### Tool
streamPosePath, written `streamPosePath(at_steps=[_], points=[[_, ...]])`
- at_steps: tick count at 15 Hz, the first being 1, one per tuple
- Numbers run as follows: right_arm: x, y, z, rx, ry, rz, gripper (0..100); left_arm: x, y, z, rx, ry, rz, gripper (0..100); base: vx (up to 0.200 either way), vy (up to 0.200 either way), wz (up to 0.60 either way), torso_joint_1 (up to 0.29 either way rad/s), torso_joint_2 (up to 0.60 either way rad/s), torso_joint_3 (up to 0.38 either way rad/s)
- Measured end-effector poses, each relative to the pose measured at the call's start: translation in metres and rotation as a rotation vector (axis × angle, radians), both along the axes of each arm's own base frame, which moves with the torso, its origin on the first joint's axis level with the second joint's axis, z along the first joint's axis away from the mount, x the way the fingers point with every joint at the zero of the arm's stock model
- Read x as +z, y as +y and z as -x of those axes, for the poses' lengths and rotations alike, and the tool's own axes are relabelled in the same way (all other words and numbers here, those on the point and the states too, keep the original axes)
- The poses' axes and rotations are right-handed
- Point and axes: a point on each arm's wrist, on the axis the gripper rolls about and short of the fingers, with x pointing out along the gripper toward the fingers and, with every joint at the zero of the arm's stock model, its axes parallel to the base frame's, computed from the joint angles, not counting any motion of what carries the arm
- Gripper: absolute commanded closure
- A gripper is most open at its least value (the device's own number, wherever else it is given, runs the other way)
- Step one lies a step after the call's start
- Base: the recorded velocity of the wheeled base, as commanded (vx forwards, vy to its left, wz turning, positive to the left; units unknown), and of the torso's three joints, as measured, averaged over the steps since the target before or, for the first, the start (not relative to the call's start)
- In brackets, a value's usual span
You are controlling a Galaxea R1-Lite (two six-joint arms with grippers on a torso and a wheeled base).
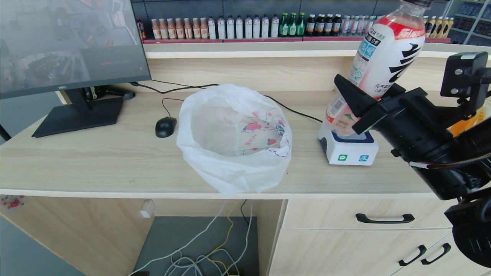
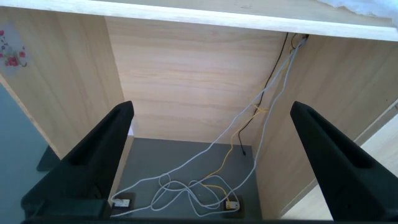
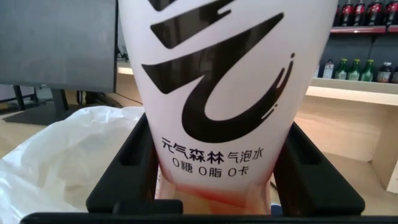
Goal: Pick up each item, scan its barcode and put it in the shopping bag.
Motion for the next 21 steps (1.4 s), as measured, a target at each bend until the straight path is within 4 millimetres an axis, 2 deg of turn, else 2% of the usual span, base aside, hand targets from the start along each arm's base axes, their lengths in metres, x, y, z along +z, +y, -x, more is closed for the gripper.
streamPosePath(at_steps=[6,11,14,17,21], points=[[0.000,-0.004,-0.003,-0.013,0.001,-0.006,100,0.000,0.000,0.000,0.000,0.001,0.003,0,0.000,0.200,0.00,0.002,0.00,0.004],[-0.007,0.000,-0.016,-0.022,0.021,0.003,100,0.000,0.000,0.000,0.000,0.000,0.001,0,0.000,0.200,0.00,0.001,0.00,0.005],[-0.005,0.001,-0.029,-0.035,0.006,-0.005,100,0.000,0.000,0.000,-0.001,0.000,-0.001,0,0.000,0.000,0.00,0.000,0.00,0.000],[-0.005,-0.008,-0.053,-0.097,-0.007,-0.014,100,0.000,0.000,0.000,0.000,-0.001,-0.002,0,0.000,0.000,0.00,0.000,0.00,0.000],[-0.016,-0.005,-0.076,-0.100,0.016,-0.017,100,0.000,0.000,0.000,0.000,-0.001,-0.002,0,0.000,0.000,0.00,0.000,0.00,0.000]])
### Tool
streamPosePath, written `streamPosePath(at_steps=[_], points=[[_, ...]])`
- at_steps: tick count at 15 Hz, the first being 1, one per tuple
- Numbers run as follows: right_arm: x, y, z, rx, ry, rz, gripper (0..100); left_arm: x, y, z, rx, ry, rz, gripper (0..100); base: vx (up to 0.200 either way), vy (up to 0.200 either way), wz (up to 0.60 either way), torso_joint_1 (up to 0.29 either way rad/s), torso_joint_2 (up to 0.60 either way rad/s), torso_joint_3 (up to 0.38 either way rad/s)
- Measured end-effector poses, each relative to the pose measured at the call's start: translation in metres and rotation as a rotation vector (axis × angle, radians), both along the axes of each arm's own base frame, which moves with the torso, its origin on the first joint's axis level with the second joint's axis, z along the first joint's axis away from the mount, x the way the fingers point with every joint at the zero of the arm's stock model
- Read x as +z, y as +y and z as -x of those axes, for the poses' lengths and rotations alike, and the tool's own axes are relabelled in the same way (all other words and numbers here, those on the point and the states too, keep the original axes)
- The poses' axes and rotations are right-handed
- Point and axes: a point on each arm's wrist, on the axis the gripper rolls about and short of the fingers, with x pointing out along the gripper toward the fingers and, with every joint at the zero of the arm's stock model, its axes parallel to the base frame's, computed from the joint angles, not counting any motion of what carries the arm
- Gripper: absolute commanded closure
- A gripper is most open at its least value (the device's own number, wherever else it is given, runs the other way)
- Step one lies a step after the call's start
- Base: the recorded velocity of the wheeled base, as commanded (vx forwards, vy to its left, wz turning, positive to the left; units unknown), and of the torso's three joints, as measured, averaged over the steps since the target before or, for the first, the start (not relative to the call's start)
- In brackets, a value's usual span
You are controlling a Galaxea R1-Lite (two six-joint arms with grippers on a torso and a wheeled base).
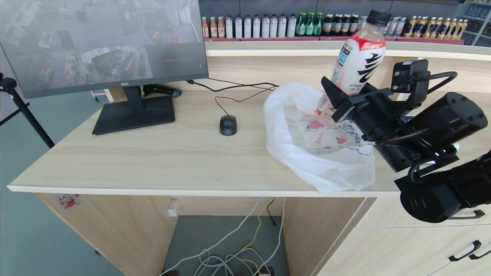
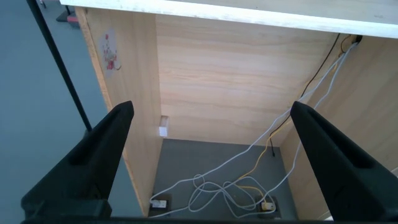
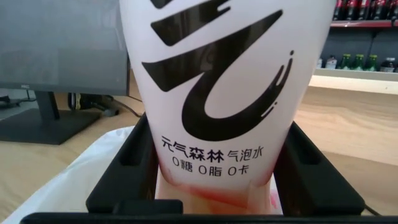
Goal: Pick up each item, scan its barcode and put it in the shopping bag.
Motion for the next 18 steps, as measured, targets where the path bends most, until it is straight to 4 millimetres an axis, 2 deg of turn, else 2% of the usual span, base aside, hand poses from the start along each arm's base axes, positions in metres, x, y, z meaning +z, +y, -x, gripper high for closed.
streamPosePath(at_steps=[6,10,18], points=[[-0.017,0.010,-0.027,-0.001,0.019,0.001,100,0.000,0.000,0.000,0.000,0.000,-0.001,0,0.000,0.000,0.00,0.000,0.00,0.000],[-0.025,0.017,-0.039,0.013,0.029,-0.010,100,0.000,0.000,0.000,0.000,0.000,-0.001,0,0.000,0.000,0.00,0.000,0.00,0.000],[-0.040,0.036,-0.049,0.061,0.055,-0.018,100,0.000,0.000,0.000,0.000,0.000,-0.001,0,0.000,0.000,0.00,0.000,0.00,0.000]])
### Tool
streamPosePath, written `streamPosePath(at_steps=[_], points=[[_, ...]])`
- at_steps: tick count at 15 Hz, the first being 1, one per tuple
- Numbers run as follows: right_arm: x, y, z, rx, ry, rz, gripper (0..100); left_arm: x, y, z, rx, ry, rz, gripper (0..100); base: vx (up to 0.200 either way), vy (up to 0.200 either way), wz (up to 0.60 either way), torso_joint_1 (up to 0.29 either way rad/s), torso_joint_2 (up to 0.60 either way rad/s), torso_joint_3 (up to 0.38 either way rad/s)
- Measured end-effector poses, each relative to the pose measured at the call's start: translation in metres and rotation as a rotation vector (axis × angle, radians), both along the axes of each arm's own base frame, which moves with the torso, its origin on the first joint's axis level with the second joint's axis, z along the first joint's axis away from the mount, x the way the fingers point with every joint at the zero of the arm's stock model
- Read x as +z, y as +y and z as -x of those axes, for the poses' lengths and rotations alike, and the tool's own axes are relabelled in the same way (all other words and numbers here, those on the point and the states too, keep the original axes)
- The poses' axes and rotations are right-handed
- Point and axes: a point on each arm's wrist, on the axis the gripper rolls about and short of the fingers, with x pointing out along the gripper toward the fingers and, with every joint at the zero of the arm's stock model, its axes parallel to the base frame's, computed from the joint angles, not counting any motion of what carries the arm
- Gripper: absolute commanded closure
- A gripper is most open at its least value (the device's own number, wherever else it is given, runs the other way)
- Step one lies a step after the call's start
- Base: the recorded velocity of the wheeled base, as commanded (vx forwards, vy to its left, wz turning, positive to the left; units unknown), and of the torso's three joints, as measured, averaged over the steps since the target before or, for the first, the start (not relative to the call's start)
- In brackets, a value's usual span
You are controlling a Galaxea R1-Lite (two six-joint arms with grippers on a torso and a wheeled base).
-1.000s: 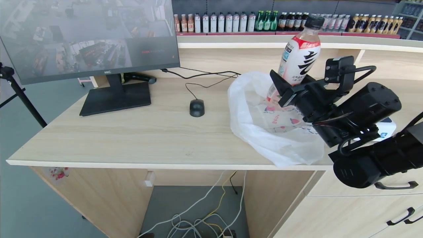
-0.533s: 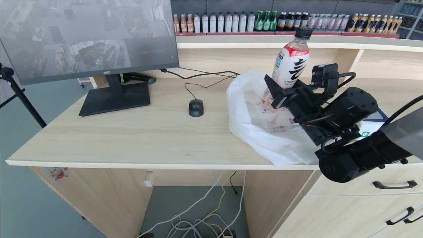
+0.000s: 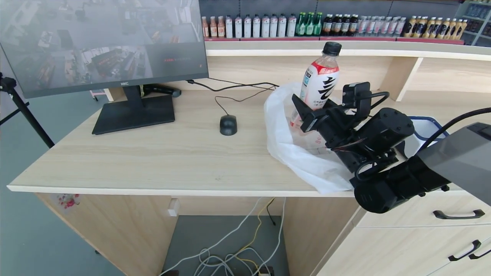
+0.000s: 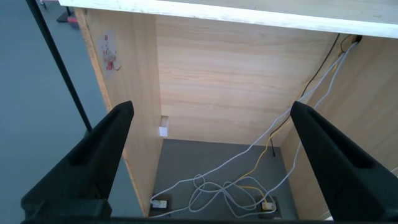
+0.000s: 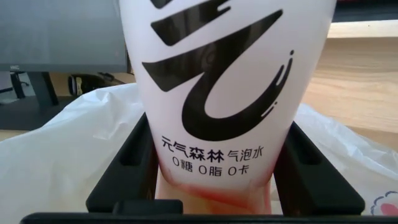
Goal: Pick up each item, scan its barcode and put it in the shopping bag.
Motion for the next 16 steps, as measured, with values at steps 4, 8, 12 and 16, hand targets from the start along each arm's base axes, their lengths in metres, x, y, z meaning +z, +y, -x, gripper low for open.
streamPosePath(at_steps=[4,8,12,16], points=[[-0.007,0.005,-0.002,0.009,0.015,0.007,100,0.000,0.000,0.000,0.000,0.000,0.000,0,0.000,0.000,0.00,0.000,0.00,0.000],[-0.011,0.005,-0.002,0.008,0.026,0.011,100,0.000,0.000,0.000,0.000,0.000,0.000,0,0.000,0.000,0.00,0.000,0.00,0.000],[-0.018,0.005,0.000,0.009,0.054,0.022,100,0.000,0.000,0.000,0.000,0.000,0.000,0,0.000,0.000,0.00,0.000,0.00,0.000],[-0.022,0.004,0.000,0.007,0.067,0.028,100,0.000,0.000,0.000,0.000,0.000,0.000,0,0.000,0.000,0.00,0.000,0.00,0.000]])
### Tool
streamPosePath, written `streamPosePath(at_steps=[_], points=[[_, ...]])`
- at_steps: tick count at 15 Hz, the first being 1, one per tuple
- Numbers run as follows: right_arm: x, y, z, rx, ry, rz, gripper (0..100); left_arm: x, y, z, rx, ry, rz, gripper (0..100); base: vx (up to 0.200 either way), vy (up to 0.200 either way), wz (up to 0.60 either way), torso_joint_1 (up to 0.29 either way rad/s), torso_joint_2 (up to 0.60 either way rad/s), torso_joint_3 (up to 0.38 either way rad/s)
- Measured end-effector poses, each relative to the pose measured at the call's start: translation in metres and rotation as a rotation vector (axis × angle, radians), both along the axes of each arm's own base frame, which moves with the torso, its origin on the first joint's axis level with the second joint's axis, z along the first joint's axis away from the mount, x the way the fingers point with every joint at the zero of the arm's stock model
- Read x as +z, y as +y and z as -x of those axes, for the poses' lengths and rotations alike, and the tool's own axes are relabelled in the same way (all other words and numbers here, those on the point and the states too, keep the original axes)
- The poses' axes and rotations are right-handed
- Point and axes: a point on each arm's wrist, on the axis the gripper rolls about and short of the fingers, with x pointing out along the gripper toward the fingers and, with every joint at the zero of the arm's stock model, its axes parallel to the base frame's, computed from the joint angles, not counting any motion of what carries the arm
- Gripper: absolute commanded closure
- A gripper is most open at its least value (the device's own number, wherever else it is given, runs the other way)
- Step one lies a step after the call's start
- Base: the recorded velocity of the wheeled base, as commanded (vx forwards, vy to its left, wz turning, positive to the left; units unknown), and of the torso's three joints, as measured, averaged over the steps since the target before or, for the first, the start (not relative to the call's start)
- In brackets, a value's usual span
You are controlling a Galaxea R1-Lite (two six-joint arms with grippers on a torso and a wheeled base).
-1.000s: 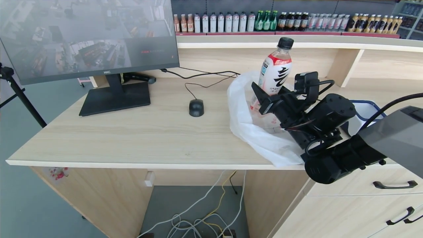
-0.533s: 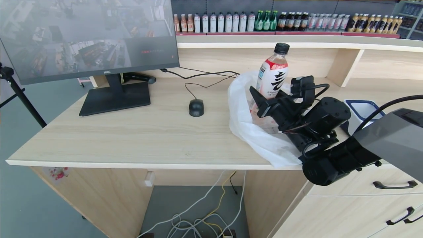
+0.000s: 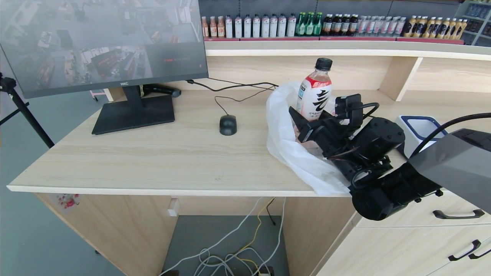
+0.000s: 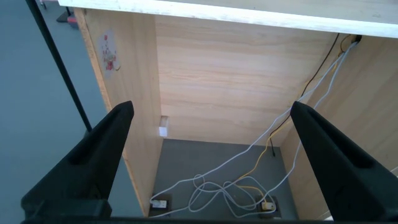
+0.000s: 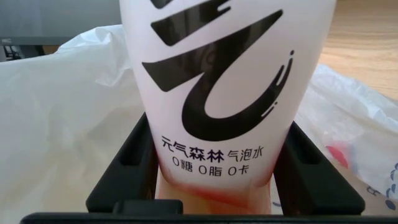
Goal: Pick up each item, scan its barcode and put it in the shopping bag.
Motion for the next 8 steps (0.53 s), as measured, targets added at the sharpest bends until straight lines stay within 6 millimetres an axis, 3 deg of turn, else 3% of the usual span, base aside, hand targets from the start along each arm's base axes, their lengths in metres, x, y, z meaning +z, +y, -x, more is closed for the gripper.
streamPosePath(at_steps=[8], points=[[-0.015,0.003,-0.006,0.002,0.030,0.014,100,0.000,0.000,0.000,0.000,0.000,0.001,0,0.000,0.000,0.00,0.000,0.00,0.000]])
